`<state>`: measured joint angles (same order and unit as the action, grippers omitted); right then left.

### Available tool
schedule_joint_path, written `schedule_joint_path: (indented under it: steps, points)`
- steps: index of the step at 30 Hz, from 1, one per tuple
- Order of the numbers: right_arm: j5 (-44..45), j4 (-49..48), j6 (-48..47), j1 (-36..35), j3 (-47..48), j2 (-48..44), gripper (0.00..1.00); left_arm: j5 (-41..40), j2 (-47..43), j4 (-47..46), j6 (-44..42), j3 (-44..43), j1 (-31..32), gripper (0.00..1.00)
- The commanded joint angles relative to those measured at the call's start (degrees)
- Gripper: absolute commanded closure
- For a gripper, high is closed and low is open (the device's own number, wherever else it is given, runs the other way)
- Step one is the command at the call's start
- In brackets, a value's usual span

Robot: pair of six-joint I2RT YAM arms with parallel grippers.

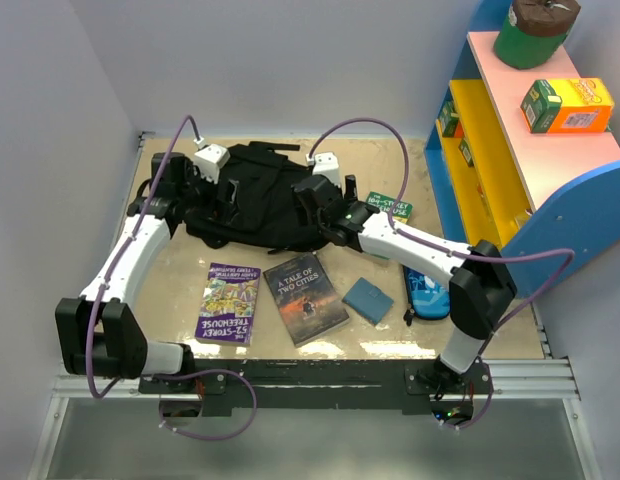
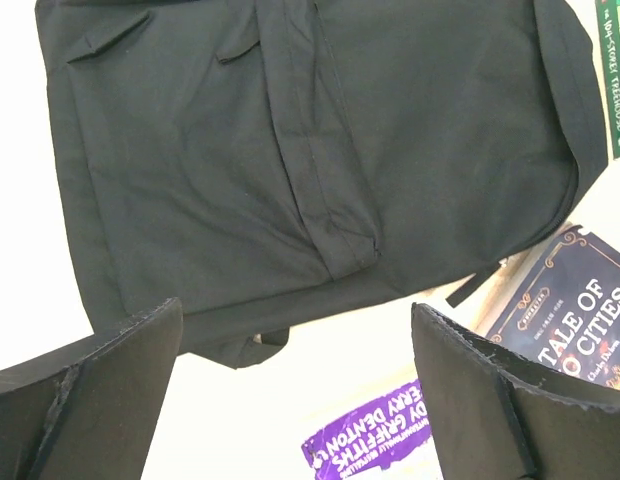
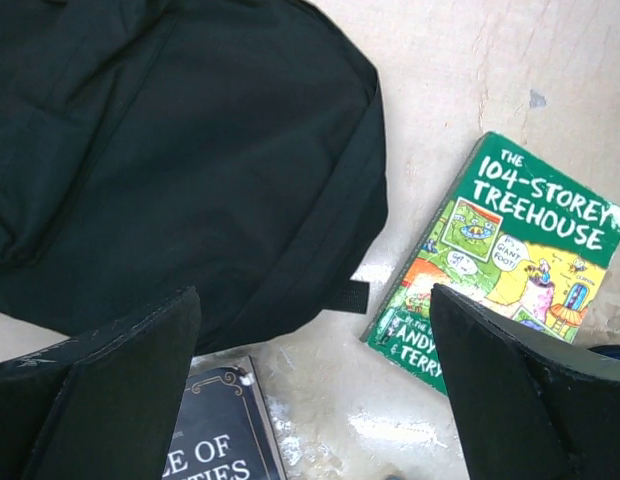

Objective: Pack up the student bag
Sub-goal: Adjust the student bag at the center of the board.

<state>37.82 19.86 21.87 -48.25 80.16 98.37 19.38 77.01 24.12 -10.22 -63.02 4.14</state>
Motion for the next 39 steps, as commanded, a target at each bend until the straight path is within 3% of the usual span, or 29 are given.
schedule_joint_path:
  steps: [1, 5, 10, 17, 24, 28, 31, 32, 39]
  points:
    - [1.11, 0.26, 1.77, 0.52, 3.07, 1.65, 0.02, 0.66, 2.17, -1.35, -0.86, -3.33, -0.19, 0.0]
    - [-0.11, -0.87, 4.67, 2.28, 2.11, 4.11, 0.02, -2.05, 5.86, -3.9, -0.94, -2.98, 0.86, 0.0]
    - [-7.14, -3.76, 8.71, 5.35, 0.09, 4.99, 0.02, -7.59, 12.79, -6.18, -2.0, -4.56, 5.95, 0.0]
    - [-15.15, -7.55, 11.97, 9.05, -0.45, 6.75, 0.05, -13.21, 23.52, -8.82, 0.9, -9.04, 7.46, 0.0]
    - [-16.64, -7.81, 13.73, 9.05, -2.19, 8.86, 0.08, -12.7, 27.31, -10.85, 1.96, -9.4, 7.99, 0.04]
    - [-17.26, -9.57, 14.08, 9.05, -3.96, 8.95, 0.09, -12.09, 28.45, -11.02, 1.43, -8.96, 9.3, 0.14]
    - [-17.43, -9.75, 14.08, 9.05, -4.31, 9.47, 0.11, -9.19, 28.98, -10.15, 1.78, -8.96, 10.27, 0.43]
    - [-17.52, -9.92, 14.17, 8.96, -4.4, 9.47, 0.11, -8.31, 29.16, -10.06, 1.87, -8.78, 10.62, 0.47]
    - [-18.22, -11.06, 13.38, 9.4, -6.15, 8.86, 0.11, -7.86, 30.83, -9.09, 3.45, -8.61, 11.15, 0.51]
